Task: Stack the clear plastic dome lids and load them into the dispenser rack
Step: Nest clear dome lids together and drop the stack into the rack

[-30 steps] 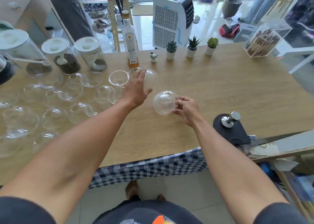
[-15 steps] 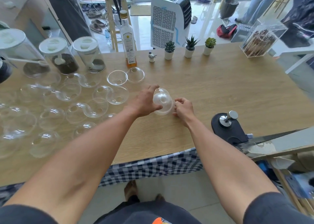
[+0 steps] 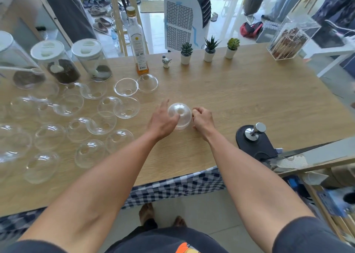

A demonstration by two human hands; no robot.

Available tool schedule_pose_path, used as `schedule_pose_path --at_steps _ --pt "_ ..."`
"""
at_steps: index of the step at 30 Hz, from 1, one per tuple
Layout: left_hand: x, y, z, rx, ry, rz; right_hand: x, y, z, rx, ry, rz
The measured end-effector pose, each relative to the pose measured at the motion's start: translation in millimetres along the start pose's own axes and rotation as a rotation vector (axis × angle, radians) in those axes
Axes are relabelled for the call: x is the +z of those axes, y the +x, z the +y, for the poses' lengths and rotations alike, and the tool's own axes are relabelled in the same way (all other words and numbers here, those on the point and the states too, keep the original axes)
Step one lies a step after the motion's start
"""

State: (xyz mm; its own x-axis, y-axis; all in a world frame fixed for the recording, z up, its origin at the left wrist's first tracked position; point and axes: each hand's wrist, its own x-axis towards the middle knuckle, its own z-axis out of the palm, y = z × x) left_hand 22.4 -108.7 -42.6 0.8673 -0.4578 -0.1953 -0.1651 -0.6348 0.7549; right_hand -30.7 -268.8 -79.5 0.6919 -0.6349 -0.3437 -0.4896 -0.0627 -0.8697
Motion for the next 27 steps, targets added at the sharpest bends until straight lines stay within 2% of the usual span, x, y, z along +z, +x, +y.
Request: schedule_pose_path --at_steps 3,12,21,27 --pt "3 5 -3 -0.255 -0.242 0.051 5 -1 -4 -0.005 -0.005 -0.044" --pt "8 8 -10 -0.496 -0.917 0.146 13 -8 -11 0.118 0.183 -0.161" --pt "-9 -2 -13 -0.493 -1.057 0.192 11 -27 -41 0.000 0.258 -0.278" --pt "-67 -23 -14 -0.385 -0.974 0.293 33 -51 -91 -0.137 0.270 -0.438"
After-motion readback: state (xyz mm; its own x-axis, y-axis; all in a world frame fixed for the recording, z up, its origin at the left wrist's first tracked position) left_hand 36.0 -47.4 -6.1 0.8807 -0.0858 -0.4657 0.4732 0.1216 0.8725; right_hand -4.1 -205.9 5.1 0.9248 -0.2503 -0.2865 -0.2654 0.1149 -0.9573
